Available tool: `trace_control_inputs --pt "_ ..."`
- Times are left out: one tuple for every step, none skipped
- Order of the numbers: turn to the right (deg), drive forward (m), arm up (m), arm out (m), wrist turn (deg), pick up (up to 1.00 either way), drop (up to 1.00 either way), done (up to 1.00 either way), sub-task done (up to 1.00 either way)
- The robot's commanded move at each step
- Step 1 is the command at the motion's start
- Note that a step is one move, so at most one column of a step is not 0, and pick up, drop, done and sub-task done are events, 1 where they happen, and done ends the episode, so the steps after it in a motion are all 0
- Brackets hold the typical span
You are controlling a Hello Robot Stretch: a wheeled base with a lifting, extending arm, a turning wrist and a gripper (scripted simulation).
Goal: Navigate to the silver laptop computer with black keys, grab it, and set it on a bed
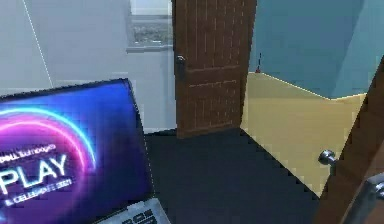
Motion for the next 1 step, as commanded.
trace_control_inputs --pt "0.0 0.60 0.00 0.00 0.0 0.00 0.00 0.00 0.00"
